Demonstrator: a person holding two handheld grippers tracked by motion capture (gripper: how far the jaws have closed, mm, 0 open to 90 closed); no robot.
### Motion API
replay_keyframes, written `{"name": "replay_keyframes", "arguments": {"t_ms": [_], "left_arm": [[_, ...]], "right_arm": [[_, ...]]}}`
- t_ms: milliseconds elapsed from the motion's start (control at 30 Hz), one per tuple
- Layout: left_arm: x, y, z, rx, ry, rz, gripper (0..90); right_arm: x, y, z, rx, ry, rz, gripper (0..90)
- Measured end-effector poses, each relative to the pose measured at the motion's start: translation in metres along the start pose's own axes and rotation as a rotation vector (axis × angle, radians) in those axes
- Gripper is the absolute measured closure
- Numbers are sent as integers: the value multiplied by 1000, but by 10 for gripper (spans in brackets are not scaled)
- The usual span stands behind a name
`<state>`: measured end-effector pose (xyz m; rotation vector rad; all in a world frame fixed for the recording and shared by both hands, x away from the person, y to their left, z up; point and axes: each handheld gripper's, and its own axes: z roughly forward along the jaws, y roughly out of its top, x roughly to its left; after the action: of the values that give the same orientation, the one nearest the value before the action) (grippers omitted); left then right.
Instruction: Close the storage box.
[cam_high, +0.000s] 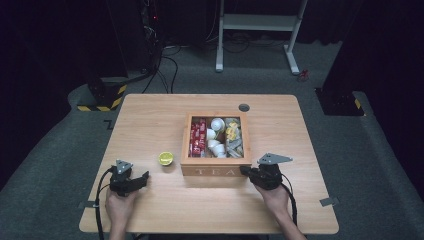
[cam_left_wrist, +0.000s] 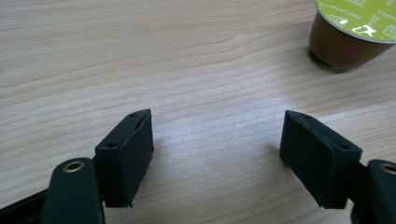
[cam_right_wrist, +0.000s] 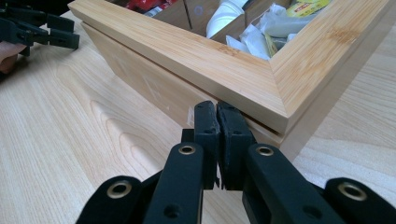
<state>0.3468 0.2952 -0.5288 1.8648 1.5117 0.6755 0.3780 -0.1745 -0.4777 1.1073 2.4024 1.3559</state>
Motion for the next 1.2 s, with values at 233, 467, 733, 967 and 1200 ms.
{"name": "replay_keyframes", "arguments": {"t_ms": [233, 467, 733, 967, 1200], "left_arm": [[0, 0, 0, 0, 0, 0, 260], [0, 0, 0, 0, 0, 0, 260], [0, 0, 0, 0, 0, 0, 261], [0, 0, 0, 0, 0, 0, 261], [0, 0, 0, 0, 0, 0, 261]], "right_arm": [[2, 0, -6, -28, 6, -15, 858], [3, 8, -16, -69, -1, -34, 857], [-7, 15, -31, -124, -44, -28, 836], [-32, 6, -40, -149, -160, 26, 806], [-73, -28, -26, 5, -381, 89, 686]]}}
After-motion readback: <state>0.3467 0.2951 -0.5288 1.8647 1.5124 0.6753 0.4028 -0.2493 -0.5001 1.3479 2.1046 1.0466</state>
